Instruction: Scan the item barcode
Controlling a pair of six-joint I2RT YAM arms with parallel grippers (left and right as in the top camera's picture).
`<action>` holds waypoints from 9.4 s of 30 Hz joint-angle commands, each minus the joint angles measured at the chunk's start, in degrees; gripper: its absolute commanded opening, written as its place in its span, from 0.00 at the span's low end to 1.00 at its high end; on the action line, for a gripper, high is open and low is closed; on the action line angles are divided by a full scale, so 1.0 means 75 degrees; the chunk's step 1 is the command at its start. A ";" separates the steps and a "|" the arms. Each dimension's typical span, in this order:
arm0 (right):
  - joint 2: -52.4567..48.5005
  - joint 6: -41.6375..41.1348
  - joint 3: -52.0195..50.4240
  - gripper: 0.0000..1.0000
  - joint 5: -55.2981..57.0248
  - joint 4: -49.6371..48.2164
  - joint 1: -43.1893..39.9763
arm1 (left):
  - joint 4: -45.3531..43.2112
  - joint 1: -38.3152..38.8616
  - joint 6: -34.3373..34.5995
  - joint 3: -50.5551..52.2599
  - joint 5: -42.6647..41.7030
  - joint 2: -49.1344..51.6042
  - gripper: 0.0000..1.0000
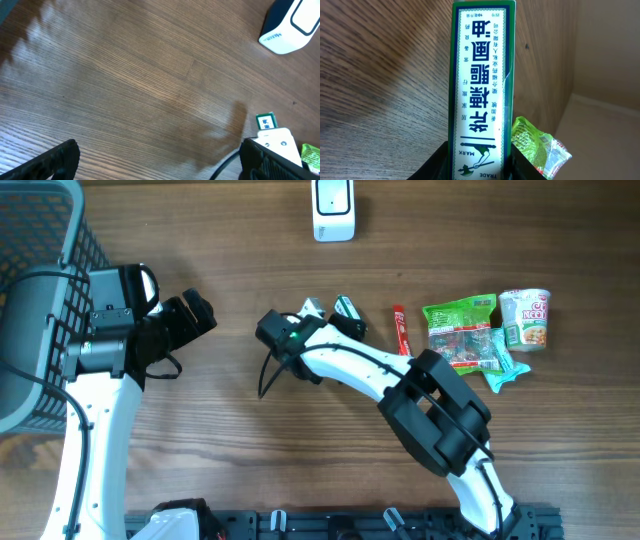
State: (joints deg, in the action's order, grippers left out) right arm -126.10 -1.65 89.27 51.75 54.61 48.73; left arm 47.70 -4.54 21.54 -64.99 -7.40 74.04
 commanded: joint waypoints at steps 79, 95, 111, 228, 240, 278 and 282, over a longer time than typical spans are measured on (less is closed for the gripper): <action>0.1510 -0.1661 -0.1431 0.31 -0.8734 -0.2296 -0.3733 | -0.0015 0.0026 -0.0067 0.0009 -0.0064 0.0029 1.00; 0.1492 -0.1807 -0.1923 0.28 -0.8798 -0.2876 -0.3733 | -0.0015 0.0026 -0.0067 0.0009 -0.0064 0.0029 1.00; 0.1492 -0.1862 -0.2127 0.28 -0.9107 -0.3092 -0.3733 | -0.0015 0.0026 -0.0067 0.0009 -0.0064 0.0029 1.00; 0.2110 -0.2311 -0.2151 0.28 -0.2393 -0.2346 -0.1763 | -0.0015 0.0026 -0.0067 0.0009 -0.0064 0.0029 1.00; 0.1189 -0.1784 -0.2154 0.29 -0.0224 -0.2451 -0.0527 | -0.0015 0.0026 -0.0067 0.0009 -0.0064 0.0029 1.00; 0.1664 -0.1865 -0.0117 0.42 -0.6933 -0.0918 -0.2334 | -0.0015 0.0026 -0.0067 0.0009 -0.0064 0.0029 1.00; 0.1670 -0.2014 -0.0187 0.31 -0.8443 -0.0708 -0.3194 | -0.0015 0.0026 -0.0067 0.0009 -0.0064 0.0029 1.00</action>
State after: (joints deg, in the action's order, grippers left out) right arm -114.83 -14.87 87.48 5.41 48.75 29.08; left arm 47.70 -4.54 21.54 -64.99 -7.40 74.04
